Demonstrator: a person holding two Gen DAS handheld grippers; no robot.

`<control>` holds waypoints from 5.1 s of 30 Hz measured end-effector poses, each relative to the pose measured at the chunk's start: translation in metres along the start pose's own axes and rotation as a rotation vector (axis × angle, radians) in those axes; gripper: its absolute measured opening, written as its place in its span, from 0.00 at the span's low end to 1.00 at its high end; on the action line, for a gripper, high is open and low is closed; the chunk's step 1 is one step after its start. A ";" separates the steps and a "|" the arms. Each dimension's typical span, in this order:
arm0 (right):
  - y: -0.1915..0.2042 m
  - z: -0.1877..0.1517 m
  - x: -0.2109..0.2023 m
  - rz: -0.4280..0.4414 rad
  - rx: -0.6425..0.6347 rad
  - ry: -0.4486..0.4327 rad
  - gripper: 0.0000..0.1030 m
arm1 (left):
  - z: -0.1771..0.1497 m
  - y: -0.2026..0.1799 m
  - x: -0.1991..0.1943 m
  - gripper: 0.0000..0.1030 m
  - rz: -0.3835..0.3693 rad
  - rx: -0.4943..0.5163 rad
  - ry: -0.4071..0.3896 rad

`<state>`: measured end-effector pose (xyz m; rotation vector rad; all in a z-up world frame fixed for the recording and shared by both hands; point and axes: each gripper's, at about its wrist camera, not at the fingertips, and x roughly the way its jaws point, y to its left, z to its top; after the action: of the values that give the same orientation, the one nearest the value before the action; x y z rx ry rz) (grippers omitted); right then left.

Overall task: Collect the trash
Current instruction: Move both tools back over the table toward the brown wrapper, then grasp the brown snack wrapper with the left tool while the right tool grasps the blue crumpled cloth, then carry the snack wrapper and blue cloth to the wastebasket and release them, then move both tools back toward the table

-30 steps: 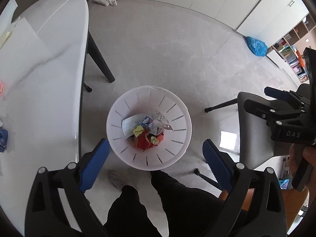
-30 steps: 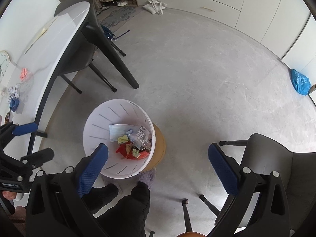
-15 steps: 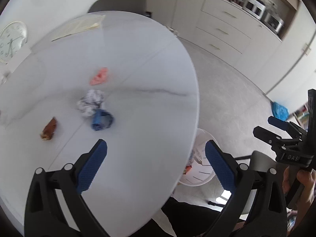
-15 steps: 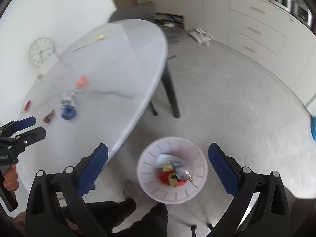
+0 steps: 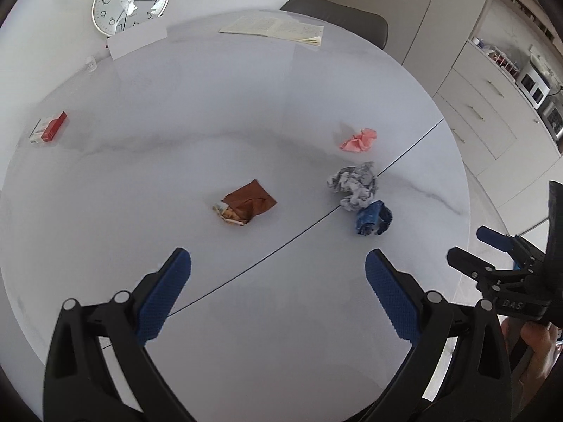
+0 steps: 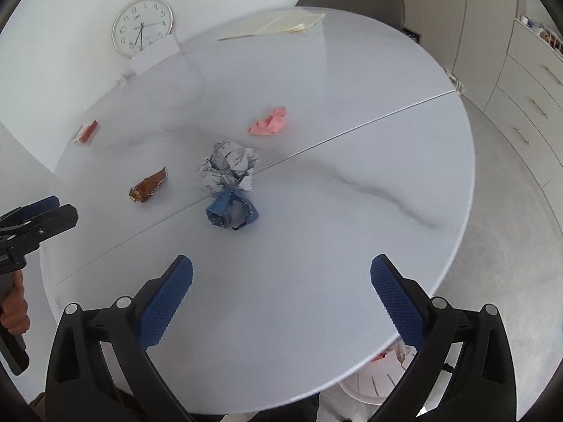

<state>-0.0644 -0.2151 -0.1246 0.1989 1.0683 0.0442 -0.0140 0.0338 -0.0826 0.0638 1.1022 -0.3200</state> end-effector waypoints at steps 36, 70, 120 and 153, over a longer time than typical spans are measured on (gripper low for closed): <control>0.012 0.014 0.037 -0.024 0.124 0.065 0.28 | 0.042 0.028 0.137 0.54 -0.084 0.304 0.079; -0.132 -0.118 -0.006 -0.145 0.380 0.104 0.28 | -0.019 -0.069 0.012 0.32 -0.169 0.279 0.001; -0.291 -0.202 -0.088 -0.232 0.644 0.036 0.97 | -0.102 -0.367 0.077 0.92 -0.334 0.712 0.294; -0.107 -0.043 -0.077 -0.067 0.340 -0.071 0.97 | 0.055 -0.134 0.132 0.92 0.066 0.053 0.082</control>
<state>-0.1460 -0.3247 -0.0974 0.4680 1.0065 -0.2047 0.0497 -0.1345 -0.1605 0.1616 1.1707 -0.2891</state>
